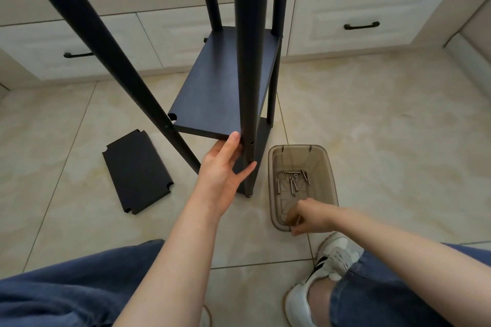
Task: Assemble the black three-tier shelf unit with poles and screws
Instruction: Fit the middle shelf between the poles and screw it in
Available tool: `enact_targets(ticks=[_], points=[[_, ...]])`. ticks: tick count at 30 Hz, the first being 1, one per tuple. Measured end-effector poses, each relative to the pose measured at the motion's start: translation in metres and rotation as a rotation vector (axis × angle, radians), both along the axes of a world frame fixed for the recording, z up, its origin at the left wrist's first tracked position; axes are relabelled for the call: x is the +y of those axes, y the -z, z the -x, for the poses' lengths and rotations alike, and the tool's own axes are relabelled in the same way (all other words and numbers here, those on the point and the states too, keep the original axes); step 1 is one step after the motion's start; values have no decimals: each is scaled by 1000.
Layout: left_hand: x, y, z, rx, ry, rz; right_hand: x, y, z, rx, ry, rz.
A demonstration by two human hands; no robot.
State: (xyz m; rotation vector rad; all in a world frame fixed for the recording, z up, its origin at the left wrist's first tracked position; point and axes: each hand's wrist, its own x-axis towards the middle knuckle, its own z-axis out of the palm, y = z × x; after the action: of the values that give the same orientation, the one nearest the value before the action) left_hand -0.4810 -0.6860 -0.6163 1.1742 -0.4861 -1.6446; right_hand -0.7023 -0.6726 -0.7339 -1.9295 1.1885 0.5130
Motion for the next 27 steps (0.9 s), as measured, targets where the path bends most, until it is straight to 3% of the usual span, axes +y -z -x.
enact_targets(ticks=[3,7,12,27], points=[[2,-4,2,7,-23,-14,-6,0,-1,-23,178,-61],[4,-7,7,-29,-32,-12,-21,7,2,13,325,34],[6,-10,9,-67,-30,18,-29,34,8,118,385,65],[5,-7,8,-13,-31,42,-45,93,0,104,493,123]])
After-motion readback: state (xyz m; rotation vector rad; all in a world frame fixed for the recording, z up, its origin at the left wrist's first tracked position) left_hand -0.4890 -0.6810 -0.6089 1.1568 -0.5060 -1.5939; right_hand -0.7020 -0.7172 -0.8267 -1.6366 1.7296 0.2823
